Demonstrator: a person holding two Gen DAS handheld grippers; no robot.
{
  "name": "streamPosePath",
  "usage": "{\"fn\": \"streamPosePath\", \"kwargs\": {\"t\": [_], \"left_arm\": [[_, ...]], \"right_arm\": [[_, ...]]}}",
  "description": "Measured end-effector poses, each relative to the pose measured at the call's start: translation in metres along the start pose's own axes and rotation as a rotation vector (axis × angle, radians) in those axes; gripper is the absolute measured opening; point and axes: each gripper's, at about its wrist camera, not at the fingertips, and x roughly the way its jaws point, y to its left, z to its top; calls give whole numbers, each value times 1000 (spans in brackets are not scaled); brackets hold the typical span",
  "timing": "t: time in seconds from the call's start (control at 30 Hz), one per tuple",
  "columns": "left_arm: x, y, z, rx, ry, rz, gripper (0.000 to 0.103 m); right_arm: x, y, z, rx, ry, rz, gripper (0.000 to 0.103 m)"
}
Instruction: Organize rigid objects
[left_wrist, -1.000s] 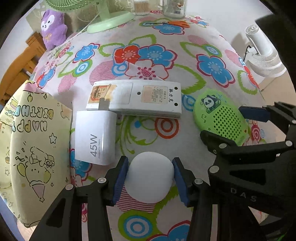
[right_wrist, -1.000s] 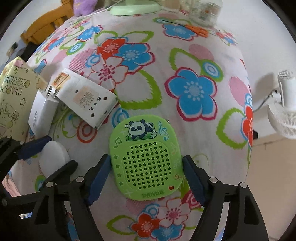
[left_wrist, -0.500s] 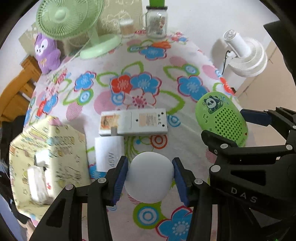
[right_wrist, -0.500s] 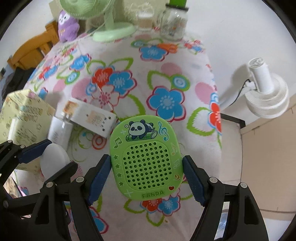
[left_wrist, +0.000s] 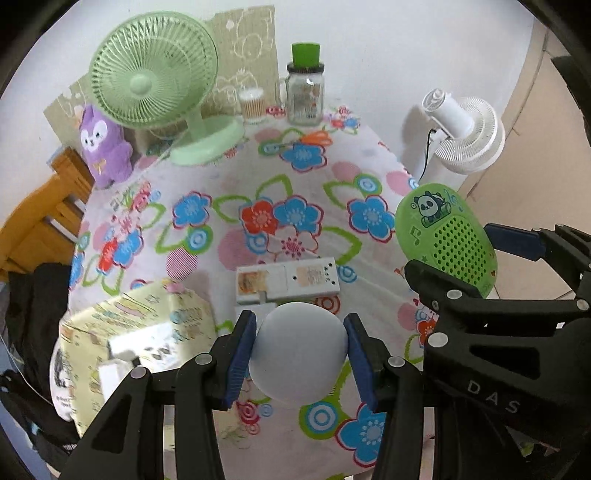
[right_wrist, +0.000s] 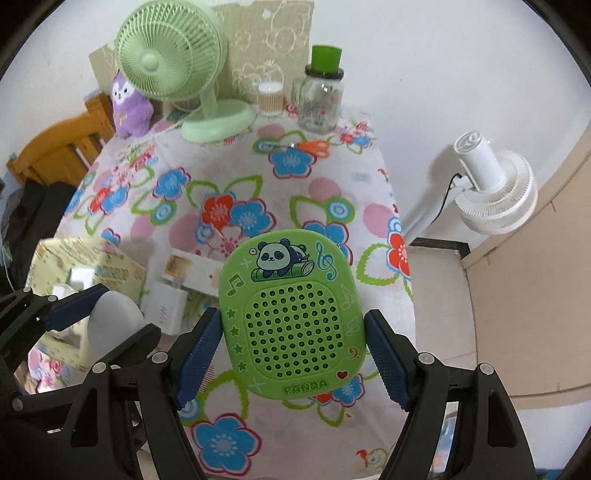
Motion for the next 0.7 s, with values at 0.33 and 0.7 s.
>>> {"fn": "streamPosePath", "kwargs": {"t": [0.33, 0.7], "left_arm": [[-28, 28, -3, 16, -44, -15, 50], [-45, 65, -14, -1, -82, -20, 50]], "right_arm": [[-32, 27, 6, 35, -61, -22, 79], [-47, 68, 7, 36, -105, -27, 80]]}}
